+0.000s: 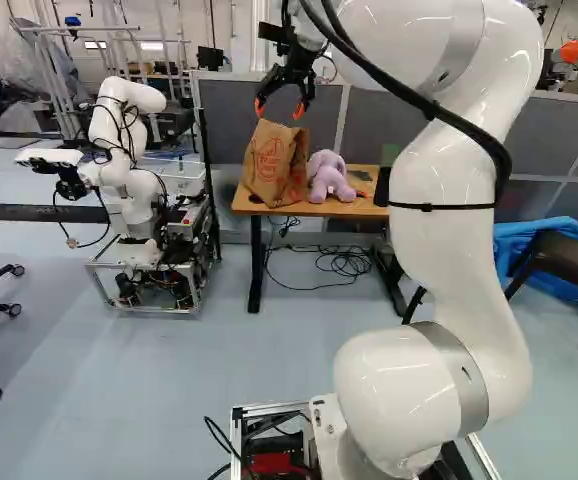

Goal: Pick up the bag on the ground and place it on the table

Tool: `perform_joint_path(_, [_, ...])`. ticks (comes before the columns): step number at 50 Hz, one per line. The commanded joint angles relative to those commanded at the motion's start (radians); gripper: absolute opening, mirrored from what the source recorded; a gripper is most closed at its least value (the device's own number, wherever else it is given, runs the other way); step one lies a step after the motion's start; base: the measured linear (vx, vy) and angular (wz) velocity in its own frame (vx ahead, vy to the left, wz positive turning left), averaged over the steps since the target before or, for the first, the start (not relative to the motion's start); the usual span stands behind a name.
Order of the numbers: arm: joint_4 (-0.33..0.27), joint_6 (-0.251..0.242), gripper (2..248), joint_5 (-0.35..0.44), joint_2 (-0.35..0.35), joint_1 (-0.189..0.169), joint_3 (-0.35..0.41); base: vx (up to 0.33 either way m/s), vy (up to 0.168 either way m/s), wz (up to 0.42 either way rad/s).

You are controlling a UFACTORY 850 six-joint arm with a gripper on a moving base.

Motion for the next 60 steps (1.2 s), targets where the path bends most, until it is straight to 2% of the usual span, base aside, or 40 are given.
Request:
perform_joint_path(30, [-0.012, 0.019, 247, 0.083, 0.031, -0.003, 0.078, 0.000, 0.000, 0.000])
perform_joint_path(60, [-0.039, 0.060, 247, 0.267, 0.100, -0.008, 0.251, 0.000, 0.000, 0.000])
